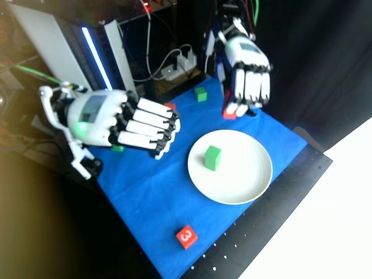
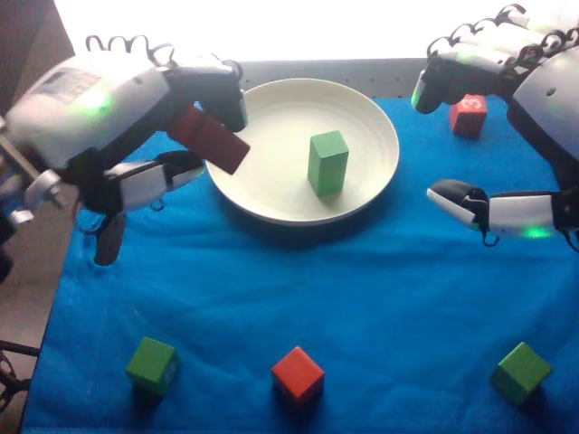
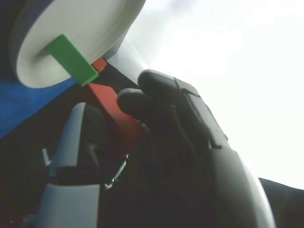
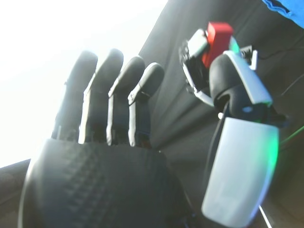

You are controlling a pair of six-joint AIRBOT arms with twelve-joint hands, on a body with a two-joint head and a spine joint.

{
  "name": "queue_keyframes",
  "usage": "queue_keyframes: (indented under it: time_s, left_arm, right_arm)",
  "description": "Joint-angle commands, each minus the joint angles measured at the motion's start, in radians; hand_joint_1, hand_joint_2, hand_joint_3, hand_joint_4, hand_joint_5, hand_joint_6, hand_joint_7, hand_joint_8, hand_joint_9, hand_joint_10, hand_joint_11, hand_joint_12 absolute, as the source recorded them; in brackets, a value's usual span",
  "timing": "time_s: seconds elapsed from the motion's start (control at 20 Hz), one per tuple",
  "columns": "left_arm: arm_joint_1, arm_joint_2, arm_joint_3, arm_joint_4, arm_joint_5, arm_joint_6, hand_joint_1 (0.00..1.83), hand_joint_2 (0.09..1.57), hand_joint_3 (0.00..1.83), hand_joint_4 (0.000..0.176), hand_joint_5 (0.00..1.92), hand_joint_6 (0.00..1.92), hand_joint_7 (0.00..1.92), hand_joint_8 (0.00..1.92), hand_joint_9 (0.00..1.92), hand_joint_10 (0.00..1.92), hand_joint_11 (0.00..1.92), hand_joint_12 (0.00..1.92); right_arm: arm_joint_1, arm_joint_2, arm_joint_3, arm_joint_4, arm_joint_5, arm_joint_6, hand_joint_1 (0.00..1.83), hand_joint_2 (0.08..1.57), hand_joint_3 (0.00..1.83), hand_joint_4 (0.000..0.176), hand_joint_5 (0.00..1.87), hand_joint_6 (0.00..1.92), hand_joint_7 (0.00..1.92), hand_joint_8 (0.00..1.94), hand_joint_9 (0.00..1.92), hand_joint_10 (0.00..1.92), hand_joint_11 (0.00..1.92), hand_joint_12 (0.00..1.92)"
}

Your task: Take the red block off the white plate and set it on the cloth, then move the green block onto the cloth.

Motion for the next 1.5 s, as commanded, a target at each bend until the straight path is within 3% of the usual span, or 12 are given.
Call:
queue_keyframes:
  time_s: [0.0, 0.1, 0.45, 0.6, 0.8, 1.1, 1.15, 1.25, 1.3, 1.35, 1.4, 1.45]
  left_arm:
    - [0.0, 0.008, -0.008, 0.016, -0.155, 0.001, 1.33, 1.24, 0.0, 0.0, 0.64, 1.33, 0.75, 1.41, 0.72, 1.51, 0.55, 1.53]
    - [0.021, 0.023, -0.031, 0.02, -0.174, 0.001, 1.32, 1.27, 0.0, 0.0, 0.6, 1.34, 0.68, 1.53, 0.66, 1.59, 0.47, 1.51]
    - [0.045, 0.02, -0.045, 0.025, -0.148, 0.001, 1.31, 1.27, 0.0, 0.0, 0.61, 1.29, 0.66, 1.52, 0.7, 1.63, 0.49, 1.53]
    - [0.056, 0.021, -0.056, 0.032, -0.15, 0.001, 1.31, 1.29, 0.0, 0.0, 0.59, 1.3, 0.65, 1.56, 0.67, 1.69, 0.43, 1.66]
    - [0.074, 0.016, -0.06, 0.028, -0.134, 0.001, 1.32, 1.26, 0.0, 0.0, 0.62, 1.3, 0.71, 1.47, 0.71, 1.63, 0.45, 1.64]
    - [0.107, 0.002, -0.06, 0.005, -0.113, 0.001, 1.32, 1.27, 0.0, 0.0, 0.63, 1.31, 0.69, 1.51, 0.65, 1.61, 0.39, 1.53]
    - [0.112, 0.001, -0.06, 0.001, -0.113, 0.001, 1.18, 1.27, 0.0, 0.0, 0.65, 1.33, 0.73, 1.51, 0.56, 1.32, 0.35, 1.54]
    - [0.123, 0.001, -0.063, -0.008, -0.115, 0.001, 1.13, 1.27, 0.0, 0.009, 0.7, 1.34, 0.7, 1.5, 0.49, 1.11, 0.19, 1.54]
    - [0.126, 0.002, -0.063, -0.011, -0.116, 0.001, 1.02, 1.25, 0.0, 0.0, 0.73, 1.35, 0.57, 1.03, 0.46, 1.03, 0.13, 1.52]
    - [0.127, 0.002, -0.064, -0.012, -0.117, 0.001, 0.96, 1.24, 0.0, 0.064, 0.73, 1.36, 0.55, 0.76, 0.44, 0.93, 0.07, 1.45]
    - [0.127, 0.002, -0.064, -0.013, -0.117, 0.001, 0.94, 1.16, 0.0, 0.0, 0.6, 0.82, 0.55, 0.62, 0.42, 0.84, 0.03, 1.38]
    - [0.128, 0.002, -0.064, -0.014, -0.118, 0.001, 0.89, 1.13, 0.0, 0.0, 0.62, 0.54, 0.57, 0.47, 0.42, 0.74, 0.01, 1.4]
  right_arm:
    - [0.008, -0.001, -0.002, -0.021, -0.123, 0.001, 1.11, 0.71, 0.44, 0.0, 0.47, 1.12, 0.41, 1.35, 0.35, 1.47, 0.17, 1.83]
    - [0.005, 0.0, -0.004, -0.019, -0.123, 0.001, 1.09, 0.72, 0.44, 0.0, 0.47, 1.13, 0.41, 1.39, 0.35, 1.5, 0.19, 1.83]
    - [0.004, 0.003, -0.007, -0.017, -0.124, 0.001, 1.02, 0.75, 0.42, 0.0, 0.44, 1.16, 0.42, 1.41, 0.4, 1.48, 0.23, 1.78]
    - [0.004, 0.006, -0.009, -0.016, -0.124, 0.001, 1.04, 0.76, 0.37, 0.0, 0.47, 1.09, 0.44, 1.33, 0.41, 1.42, 0.25, 1.71]
    - [0.004, 0.006, -0.01, -0.015, -0.124, 0.001, 1.09, 0.76, 0.33, 0.0, 0.47, 1.08, 0.44, 1.35, 0.41, 1.42, 0.26, 1.7]
    - [0.004, 0.006, -0.011, -0.015, -0.124, 0.001, 1.08, 0.76, 0.35, 0.0, 0.46, 1.11, 0.43, 1.35, 0.4, 1.44, 0.24, 1.73]
    - [0.004, 0.006, -0.011, -0.015, -0.124, 0.001, 1.04, 0.77, 0.35, 0.0, 0.46, 1.1, 0.44, 1.35, 0.4, 1.43, 0.24, 1.72]
    - [0.004, 0.007, -0.011, -0.014, -0.124, 0.001, 1.03, 0.78, 0.36, 0.0, 0.46, 1.08, 0.43, 1.36, 0.39, 1.45, 0.22, 1.75]
    - [0.004, 0.007, -0.011, -0.014, -0.124, 0.001, 1.03, 0.77, 0.35, 0.0, 0.46, 1.08, 0.43, 1.37, 0.39, 1.46, 0.22, 1.75]
    - [0.004, 0.008, -0.011, -0.014, -0.124, 0.001, 1.0, 0.77, 0.36, 0.0, 0.48, 1.08, 0.44, 1.37, 0.41, 1.46, 0.24, 1.74]
    - [0.004, 0.008, -0.011, -0.014, -0.124, 0.001, 1.0, 0.77, 0.36, 0.0, 0.48, 1.09, 0.45, 1.38, 0.41, 1.46, 0.25, 1.74]
    - [0.004, 0.008, -0.011, -0.014, -0.124, 0.001, 1.01, 0.77, 0.37, 0.0, 0.45, 1.1, 0.41, 1.4, 0.38, 1.48, 0.21, 1.76]
